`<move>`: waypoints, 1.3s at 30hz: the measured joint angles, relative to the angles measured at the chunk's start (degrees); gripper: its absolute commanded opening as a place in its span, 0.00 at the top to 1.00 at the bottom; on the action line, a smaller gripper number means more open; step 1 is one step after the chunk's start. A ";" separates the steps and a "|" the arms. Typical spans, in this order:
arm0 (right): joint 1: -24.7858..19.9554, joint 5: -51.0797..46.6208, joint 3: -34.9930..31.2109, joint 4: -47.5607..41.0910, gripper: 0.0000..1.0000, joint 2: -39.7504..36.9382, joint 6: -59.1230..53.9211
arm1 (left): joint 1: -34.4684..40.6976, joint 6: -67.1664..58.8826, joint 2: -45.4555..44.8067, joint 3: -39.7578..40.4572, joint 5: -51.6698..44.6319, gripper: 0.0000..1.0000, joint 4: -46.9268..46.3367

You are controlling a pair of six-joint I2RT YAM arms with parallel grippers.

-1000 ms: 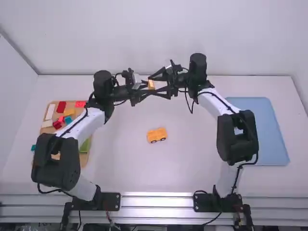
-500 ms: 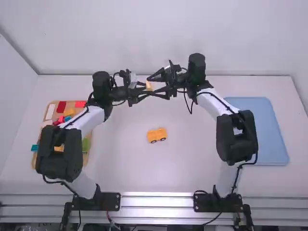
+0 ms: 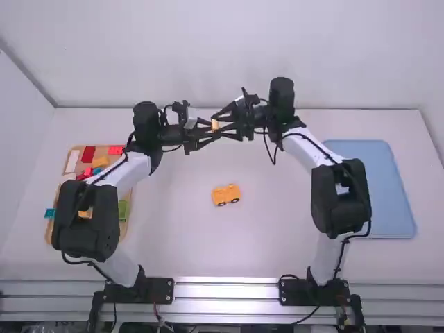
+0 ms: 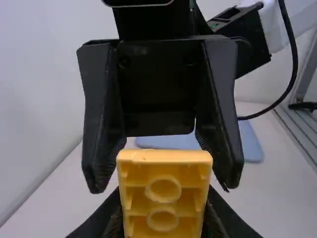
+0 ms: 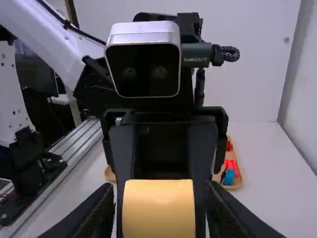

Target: Assemble lego blocks to make yellow taxi

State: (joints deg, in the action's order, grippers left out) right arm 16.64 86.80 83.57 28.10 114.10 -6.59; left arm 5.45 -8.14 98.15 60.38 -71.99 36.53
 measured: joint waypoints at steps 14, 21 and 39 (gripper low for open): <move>0.07 -0.07 0.00 0.04 0.73 0.00 -0.94 | 0.02 0.04 0.00 0.00 -0.02 0.80 0.17; 0.07 -0.39 0.00 0.02 0.80 0.00 -1.07 | 0.02 0.09 0.00 0.02 0.00 0.01 0.15; -1.20 -50.56 0.33 -32.06 0.95 -4.92 1.64 | 0.02 -4.98 0.00 0.11 17.66 0.01 -19.08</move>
State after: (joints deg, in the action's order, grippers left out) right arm 15.44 36.25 83.90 -3.97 109.19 -4.95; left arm 5.48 -13.13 98.15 60.49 -54.33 17.45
